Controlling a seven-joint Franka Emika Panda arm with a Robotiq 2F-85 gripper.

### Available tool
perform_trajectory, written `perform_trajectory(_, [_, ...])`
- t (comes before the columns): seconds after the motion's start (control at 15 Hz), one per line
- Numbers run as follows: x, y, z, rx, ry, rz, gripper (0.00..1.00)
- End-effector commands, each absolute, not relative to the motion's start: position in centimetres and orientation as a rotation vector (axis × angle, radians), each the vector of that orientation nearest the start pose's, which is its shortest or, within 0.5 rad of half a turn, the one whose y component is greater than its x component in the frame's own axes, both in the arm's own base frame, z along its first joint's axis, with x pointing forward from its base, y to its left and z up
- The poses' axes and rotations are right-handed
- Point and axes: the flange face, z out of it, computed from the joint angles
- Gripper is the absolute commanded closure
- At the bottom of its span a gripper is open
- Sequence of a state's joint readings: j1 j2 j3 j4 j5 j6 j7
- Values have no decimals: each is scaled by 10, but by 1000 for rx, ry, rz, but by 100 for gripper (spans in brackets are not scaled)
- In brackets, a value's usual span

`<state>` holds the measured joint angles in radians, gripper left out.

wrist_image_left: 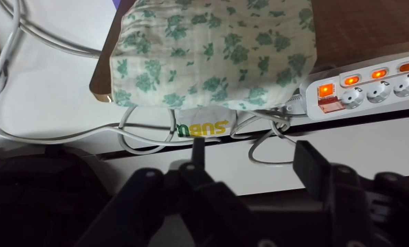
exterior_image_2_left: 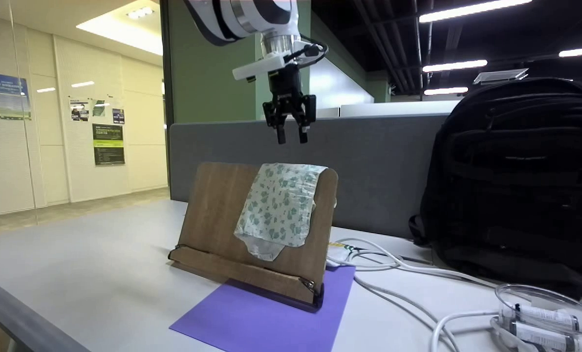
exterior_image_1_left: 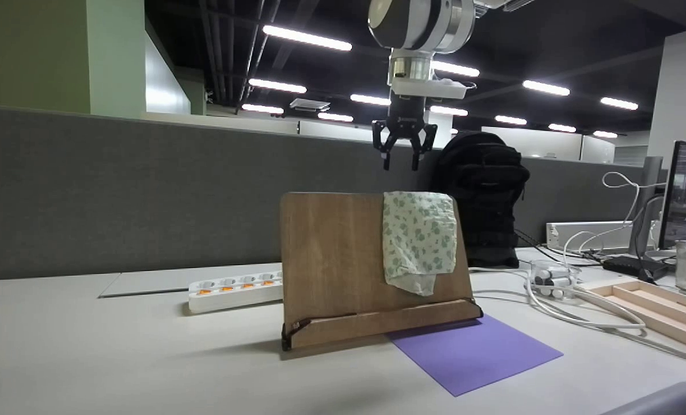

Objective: Hang the white towel on the brown stand

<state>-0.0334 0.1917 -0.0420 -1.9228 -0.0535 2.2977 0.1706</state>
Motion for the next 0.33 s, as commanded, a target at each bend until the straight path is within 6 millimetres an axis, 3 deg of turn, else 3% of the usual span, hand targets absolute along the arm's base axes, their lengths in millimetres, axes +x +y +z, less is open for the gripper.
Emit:
perform_trajectory(0.0, [610, -53, 424, -3169, 383, -267, 2])
perform_trajectory(0.27, [585, -81, 423, -3166, 402, -150, 0])
